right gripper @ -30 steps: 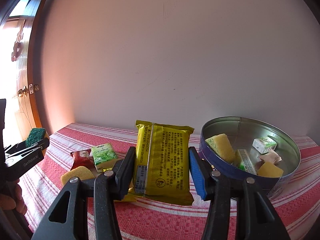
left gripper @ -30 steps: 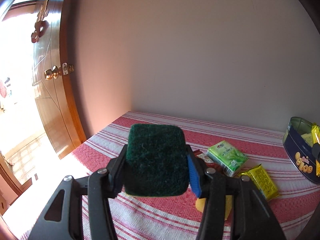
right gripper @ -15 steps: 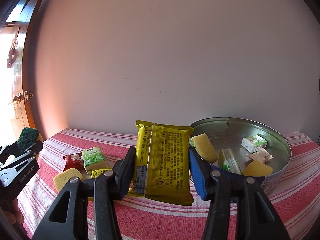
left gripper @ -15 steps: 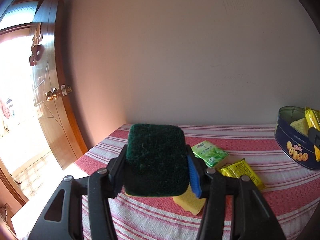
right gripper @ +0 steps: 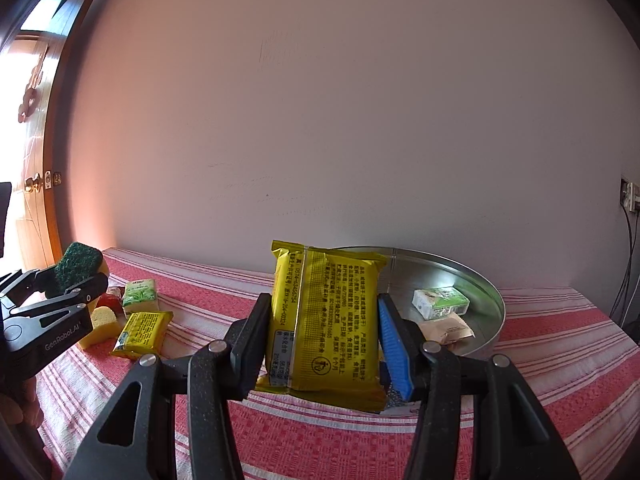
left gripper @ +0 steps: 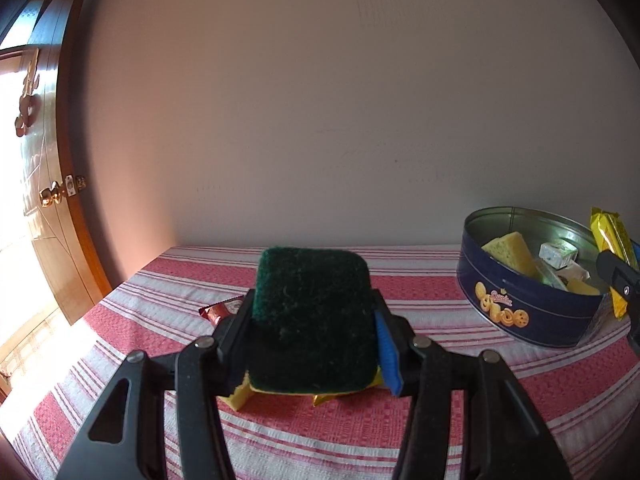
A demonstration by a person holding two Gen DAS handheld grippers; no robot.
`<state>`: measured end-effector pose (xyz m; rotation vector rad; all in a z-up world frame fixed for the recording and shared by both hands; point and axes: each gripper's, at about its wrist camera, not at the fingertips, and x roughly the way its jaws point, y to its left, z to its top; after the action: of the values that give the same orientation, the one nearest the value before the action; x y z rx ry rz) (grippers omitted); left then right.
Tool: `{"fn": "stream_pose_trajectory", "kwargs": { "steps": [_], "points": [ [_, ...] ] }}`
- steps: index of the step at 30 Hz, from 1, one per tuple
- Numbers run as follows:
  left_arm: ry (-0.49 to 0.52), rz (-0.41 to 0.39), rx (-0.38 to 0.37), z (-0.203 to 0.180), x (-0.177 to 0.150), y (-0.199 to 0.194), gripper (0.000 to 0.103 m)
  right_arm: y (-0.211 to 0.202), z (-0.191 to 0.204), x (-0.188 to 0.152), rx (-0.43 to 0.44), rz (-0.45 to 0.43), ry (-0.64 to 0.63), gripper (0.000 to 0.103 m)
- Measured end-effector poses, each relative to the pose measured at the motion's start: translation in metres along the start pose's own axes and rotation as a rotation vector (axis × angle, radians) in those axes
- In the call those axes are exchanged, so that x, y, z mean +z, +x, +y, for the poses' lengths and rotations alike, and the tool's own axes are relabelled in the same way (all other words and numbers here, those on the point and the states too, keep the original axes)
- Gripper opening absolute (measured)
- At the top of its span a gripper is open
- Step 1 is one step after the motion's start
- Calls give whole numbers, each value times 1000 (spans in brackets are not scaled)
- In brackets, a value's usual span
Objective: Organize objects
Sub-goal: 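Carry the green sponge and yellow packet over the tin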
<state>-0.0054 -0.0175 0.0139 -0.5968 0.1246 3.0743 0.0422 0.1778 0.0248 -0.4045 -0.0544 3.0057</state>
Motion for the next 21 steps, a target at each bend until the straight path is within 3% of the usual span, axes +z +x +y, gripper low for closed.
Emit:
{"fn": "stream_pose_trajectory", "kwargs": {
  "steps": [14, 21],
  "points": [
    [27, -15, -122, -93, 24, 11, 52, 13, -48, 8, -57, -41, 2, 54],
    [39, -2, -193, -136, 29, 20, 52, 16, -88, 21, -167, -82, 49, 54]
  ]
}}
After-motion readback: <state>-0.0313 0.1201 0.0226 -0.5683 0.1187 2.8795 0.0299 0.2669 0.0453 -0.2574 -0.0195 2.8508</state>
